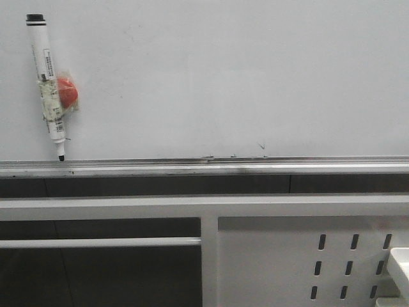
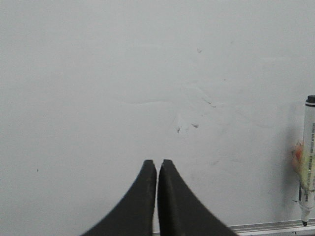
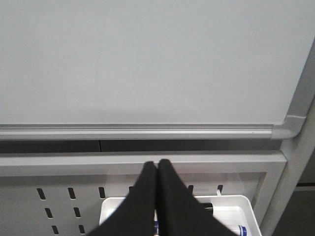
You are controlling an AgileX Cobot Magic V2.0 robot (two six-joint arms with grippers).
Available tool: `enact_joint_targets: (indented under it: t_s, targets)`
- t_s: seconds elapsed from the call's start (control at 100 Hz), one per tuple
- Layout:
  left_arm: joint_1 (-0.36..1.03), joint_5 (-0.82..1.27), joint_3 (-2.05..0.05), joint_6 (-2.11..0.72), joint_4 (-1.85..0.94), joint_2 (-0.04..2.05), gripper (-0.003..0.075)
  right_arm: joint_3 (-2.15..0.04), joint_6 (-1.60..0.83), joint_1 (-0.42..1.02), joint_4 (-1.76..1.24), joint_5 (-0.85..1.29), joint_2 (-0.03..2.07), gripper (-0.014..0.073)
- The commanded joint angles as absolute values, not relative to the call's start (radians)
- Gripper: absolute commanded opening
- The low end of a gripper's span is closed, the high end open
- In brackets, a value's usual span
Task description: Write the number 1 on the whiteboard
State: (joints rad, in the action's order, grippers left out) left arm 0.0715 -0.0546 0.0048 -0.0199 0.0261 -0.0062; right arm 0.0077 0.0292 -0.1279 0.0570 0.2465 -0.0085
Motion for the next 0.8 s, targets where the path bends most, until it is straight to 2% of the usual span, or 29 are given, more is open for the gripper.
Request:
enact_joint_targets:
  t_s: [0.0, 0.15, 0.36, 0.42, 0.51, 0.57, 0.64, 0.73, 0.79]
  targets:
    - [0.07, -0.152, 0.039, -0.02, 0.027, -0.028, -0.002, 0.021, 0.02, -0.129, 0.06, 0.152, -0.031, -0.0069]
    - [0.07, -0.252, 0.039, -0.02, 0.027, -0.028, -0.002, 0.021, 0.02, -0.129, 0.06, 0.056, -0.031, -0.0069]
    - [0.07, -0.507, 0.036, -0.011, 0.027, -0.028, -0.002, 0.021, 0.029, -0.129, 0.05, -0.281, -0.031, -0.0069]
    - [0.07, -0.481, 0.022, 0.022, 0.006, -0.027, -0.002, 0.021, 0.104, -0.129, 0.017, -0.37, -0.031, -0.0069]
    - [0.07, -0.308, -0.024, 0.05, -0.031, -0.015, -0.002, 0.014, 0.298, -0.129, 0.0, -0.47, -0.031, -0.0069]
    - [0.07, -0.167, -0.081, 0.05, -0.033, 0.005, -0.002, -0.013, 0.3, -0.129, 0.086, -0.435, -0.031, -0.0069]
    - [0.07, 0.0, -0.165, 0.05, -0.033, 0.044, -0.002, -0.077, 0.308, -0.129, 0.211, -0.289, -0.029, -0.0069]
    - [0.072, 0.162, -0.288, 0.05, -0.033, 0.125, -0.002, -0.182, 0.347, -0.129, 0.17, -0.047, -0.004, -0.0069]
    - [0.071, 0.175, -0.348, 0.05, -0.055, 0.182, -0.002, -0.26, 0.347, -0.129, 0.121, 0.094, 0.034, -0.0069]
